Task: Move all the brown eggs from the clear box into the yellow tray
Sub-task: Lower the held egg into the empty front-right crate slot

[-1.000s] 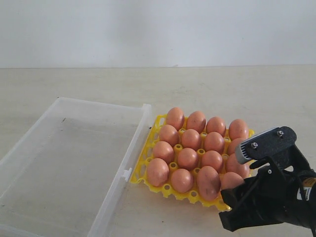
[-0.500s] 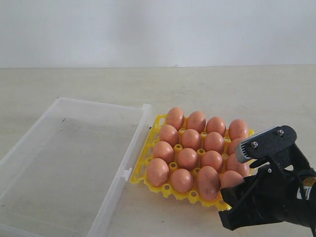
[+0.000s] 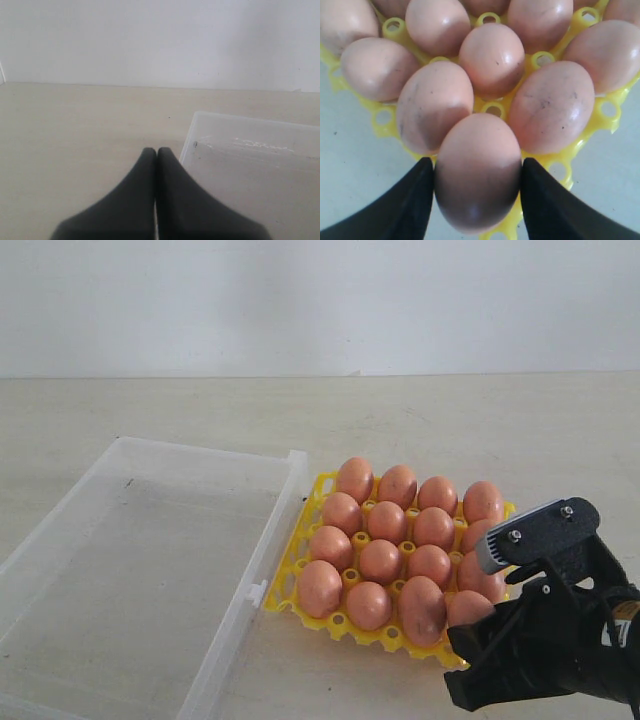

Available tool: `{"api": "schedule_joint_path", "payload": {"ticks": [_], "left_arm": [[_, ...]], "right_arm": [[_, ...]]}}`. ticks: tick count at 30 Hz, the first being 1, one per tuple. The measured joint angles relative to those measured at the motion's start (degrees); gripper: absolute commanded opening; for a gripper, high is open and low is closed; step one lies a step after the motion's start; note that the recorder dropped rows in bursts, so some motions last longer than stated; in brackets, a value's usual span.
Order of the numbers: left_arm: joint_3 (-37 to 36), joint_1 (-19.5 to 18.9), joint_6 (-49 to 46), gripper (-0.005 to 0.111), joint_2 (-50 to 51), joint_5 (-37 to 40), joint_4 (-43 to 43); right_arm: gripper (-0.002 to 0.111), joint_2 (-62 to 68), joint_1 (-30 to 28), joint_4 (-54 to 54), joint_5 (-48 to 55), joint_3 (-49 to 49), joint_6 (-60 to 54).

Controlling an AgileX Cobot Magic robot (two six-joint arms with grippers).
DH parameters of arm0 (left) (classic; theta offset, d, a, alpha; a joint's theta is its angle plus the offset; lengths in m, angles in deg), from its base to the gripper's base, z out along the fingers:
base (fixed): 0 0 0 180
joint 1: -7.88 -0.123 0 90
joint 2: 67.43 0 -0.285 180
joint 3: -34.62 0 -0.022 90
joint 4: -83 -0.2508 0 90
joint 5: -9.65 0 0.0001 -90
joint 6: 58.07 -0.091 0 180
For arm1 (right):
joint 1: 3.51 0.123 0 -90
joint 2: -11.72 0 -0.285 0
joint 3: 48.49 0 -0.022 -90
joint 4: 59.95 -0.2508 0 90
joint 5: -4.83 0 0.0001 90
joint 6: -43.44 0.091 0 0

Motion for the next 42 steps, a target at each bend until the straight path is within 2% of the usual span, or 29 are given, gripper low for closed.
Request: {"api": "schedule_joint_path", "payload": {"ticks": [32,34,38,40,42], "left_arm": [[0.00,0.00,0.00,-0.004,0.00,0.00,0.00],[0.00,0.00,0.00,-0.004,0.00,0.00,0.00],[0.00,0.00,0.00,-0.004,0.00,0.00,0.00],[0.00,0.00,0.00,-0.004,0.00,0.00,0.00],[0.00,0.00,0.00,-0.004,0.00,0.00,0.00]], "right_arm": [[0.000,0.00,0.00,0.00,0.59,0.00,0.00],[0.006,0.00,0.00,0.00,0.59,0.00,0.00],[0.032,0.00,0.00,0.00,0.59,0.00,0.00],[0.036,0.00,0.00,-0.16,0.59,0.00,0.14],[0.034,0.00,0.00,-0.28,0.59,0.00,0.12]]}}
